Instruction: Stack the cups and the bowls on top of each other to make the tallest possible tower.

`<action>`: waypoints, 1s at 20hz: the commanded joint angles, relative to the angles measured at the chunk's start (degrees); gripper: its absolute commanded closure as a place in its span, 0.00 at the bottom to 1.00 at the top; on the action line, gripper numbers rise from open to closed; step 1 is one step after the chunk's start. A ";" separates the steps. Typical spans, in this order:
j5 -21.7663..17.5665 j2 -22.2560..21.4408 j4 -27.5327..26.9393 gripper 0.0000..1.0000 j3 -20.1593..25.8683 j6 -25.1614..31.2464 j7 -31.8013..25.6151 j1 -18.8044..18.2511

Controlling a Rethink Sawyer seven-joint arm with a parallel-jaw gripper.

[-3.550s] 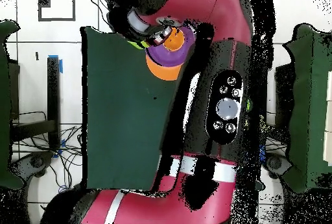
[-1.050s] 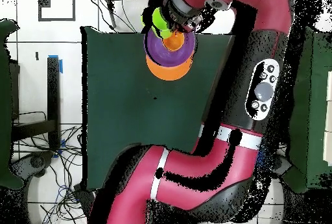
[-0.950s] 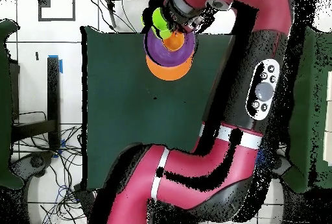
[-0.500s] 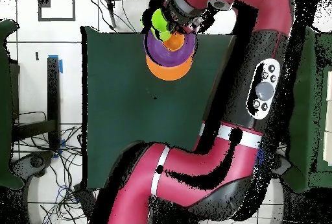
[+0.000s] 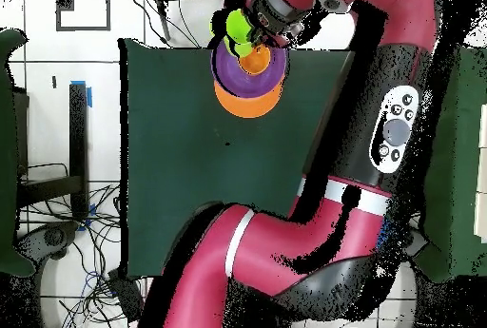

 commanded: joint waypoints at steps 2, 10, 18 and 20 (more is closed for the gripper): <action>9.41 4.33 -0.80 1.00 -10.53 3.06 -20.47 -2.18; 24.94 8.94 -3.19 1.00 -26.95 1.05 -24.45 -5.51; 36.90 11.12 -4.48 1.00 -39.53 -0.19 -26.57 -8.02; 39.09 11.46 -4.67 1.00 -41.73 -0.65 -26.93 -8.36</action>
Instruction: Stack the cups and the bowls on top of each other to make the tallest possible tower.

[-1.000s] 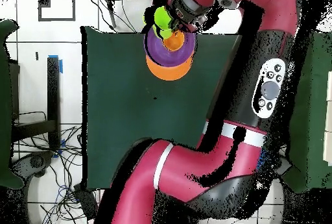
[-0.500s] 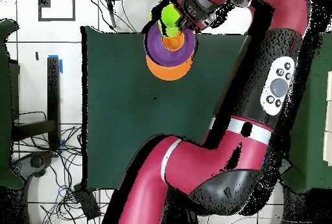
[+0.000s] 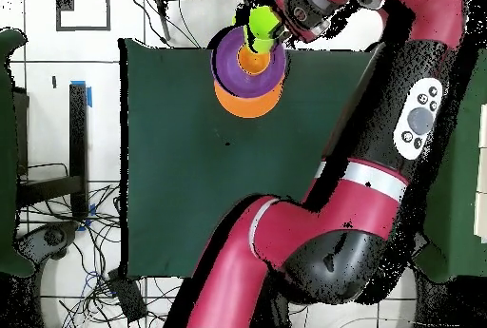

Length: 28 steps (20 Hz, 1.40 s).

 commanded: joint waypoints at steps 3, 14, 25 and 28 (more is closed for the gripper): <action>8.06 2.24 -1.31 1.00 -11.87 -0.73 -16.97 -1.15; 10.82 1.79 -1.20 1.00 -14.78 -0.12 -15.85 -1.00; 9.05 0.56 -0.83 1.00 -13.57 0.16 -15.55 -0.41; 7.75 0.52 -0.64 1.00 -12.30 -0.22 -15.70 -0.12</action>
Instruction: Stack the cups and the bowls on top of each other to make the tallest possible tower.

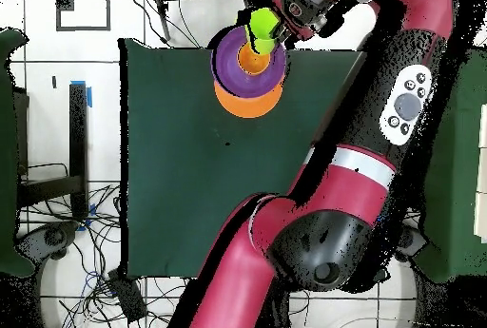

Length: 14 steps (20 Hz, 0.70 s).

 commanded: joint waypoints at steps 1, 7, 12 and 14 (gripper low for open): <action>-3.08 -1.33 -0.37 1.00 2.34 -0.33 -14.88 1.41; -7.44 -2.42 0.74 1.00 6.44 0.00 -13.66 2.73; -10.07 -3.02 1.48 1.00 9.18 0.09 -13.12 3.51; -11.26 -3.32 1.84 1.00 10.43 0.06 -12.85 3.92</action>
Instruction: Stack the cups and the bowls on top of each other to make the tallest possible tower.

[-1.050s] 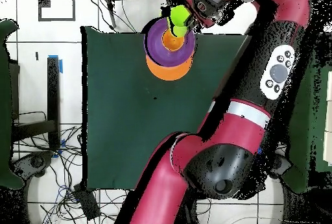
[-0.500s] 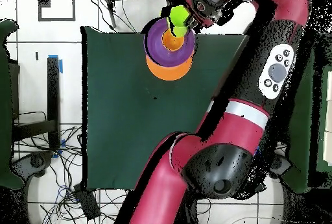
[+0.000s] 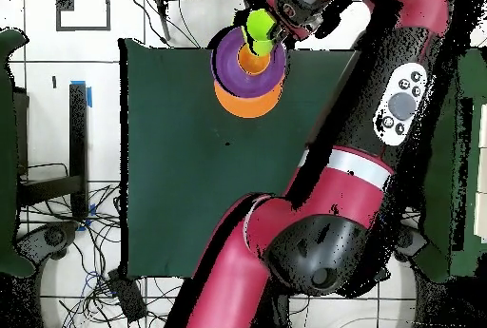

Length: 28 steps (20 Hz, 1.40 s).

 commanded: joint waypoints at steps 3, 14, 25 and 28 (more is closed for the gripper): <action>-8.35 -2.46 2.30 1.00 9.33 0.10 -12.62 2.99; -14.84 -3.78 4.54 1.00 16.71 -1.14 -12.15 4.77; -21.68 -5.44 7.26 1.00 23.89 -3.09 -12.49 6.17; -23.19 -5.76 7.67 1.00 25.44 -3.37 -12.86 6.21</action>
